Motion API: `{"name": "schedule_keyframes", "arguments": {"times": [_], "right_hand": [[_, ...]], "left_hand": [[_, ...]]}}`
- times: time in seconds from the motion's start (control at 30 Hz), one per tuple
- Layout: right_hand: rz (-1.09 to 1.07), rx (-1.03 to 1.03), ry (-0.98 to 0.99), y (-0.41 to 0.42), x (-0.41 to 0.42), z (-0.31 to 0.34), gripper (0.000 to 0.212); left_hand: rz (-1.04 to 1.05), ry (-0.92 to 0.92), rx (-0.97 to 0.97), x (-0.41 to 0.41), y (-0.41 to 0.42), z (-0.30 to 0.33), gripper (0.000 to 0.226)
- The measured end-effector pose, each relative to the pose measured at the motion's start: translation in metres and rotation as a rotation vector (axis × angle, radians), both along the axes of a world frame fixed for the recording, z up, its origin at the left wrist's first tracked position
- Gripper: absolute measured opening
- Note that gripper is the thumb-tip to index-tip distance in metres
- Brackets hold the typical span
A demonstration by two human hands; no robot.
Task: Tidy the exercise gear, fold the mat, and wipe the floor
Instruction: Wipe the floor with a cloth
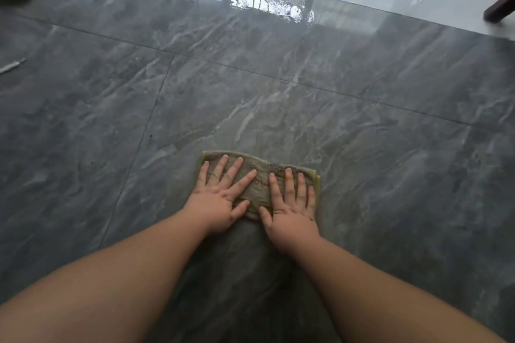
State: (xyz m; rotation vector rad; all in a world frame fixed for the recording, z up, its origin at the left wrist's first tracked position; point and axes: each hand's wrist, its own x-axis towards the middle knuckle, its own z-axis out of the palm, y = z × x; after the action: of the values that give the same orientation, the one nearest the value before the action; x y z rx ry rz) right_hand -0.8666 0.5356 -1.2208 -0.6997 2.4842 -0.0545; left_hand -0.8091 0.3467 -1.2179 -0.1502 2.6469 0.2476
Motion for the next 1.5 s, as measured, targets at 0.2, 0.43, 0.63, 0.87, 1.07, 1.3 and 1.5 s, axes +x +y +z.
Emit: {"name": "schedule_keyframes", "arguments": {"times": [0.2, 0.43, 0.63, 0.87, 1.07, 1.3, 1.5], "right_hand": [[-0.038, 0.032, -0.068, -0.036, -0.066, 0.011, 0.077], [-0.124, 0.063, -0.045, -0.077, -0.14, 0.009, 0.078], [-0.071, 0.06, -0.055, -0.081, -0.187, 0.005, 0.08], [-0.015, 0.08, -0.111, -0.081, -0.201, 0.008, 0.079], [0.021, 0.001, -0.002, -0.104, -0.258, -0.002, 0.08], [-0.04, 0.037, -0.015, -0.112, -0.258, 0.01, 0.08], [-0.244, 0.056, 0.023, -0.138, -0.291, 0.005, 0.079]], "left_hand": [[-0.042, -0.021, 0.011, -0.073, -0.037, 0.003, 0.068], [-0.086, -0.02, 0.027, -0.159, -0.073, 0.001, 0.069], [-0.076, -0.042, 0.018, -0.187, -0.079, 0.0, 0.073], [-0.069, -0.25, 0.043, -0.205, -0.08, 0.016, 0.072], [-0.015, -0.148, -0.004, -0.251, -0.09, 0.01, 0.076], [-0.128, -0.074, 0.006, -0.269, -0.107, 0.005, 0.075], [-0.12, 0.023, 0.017, -0.312, -0.123, -0.003, 0.074]]}}
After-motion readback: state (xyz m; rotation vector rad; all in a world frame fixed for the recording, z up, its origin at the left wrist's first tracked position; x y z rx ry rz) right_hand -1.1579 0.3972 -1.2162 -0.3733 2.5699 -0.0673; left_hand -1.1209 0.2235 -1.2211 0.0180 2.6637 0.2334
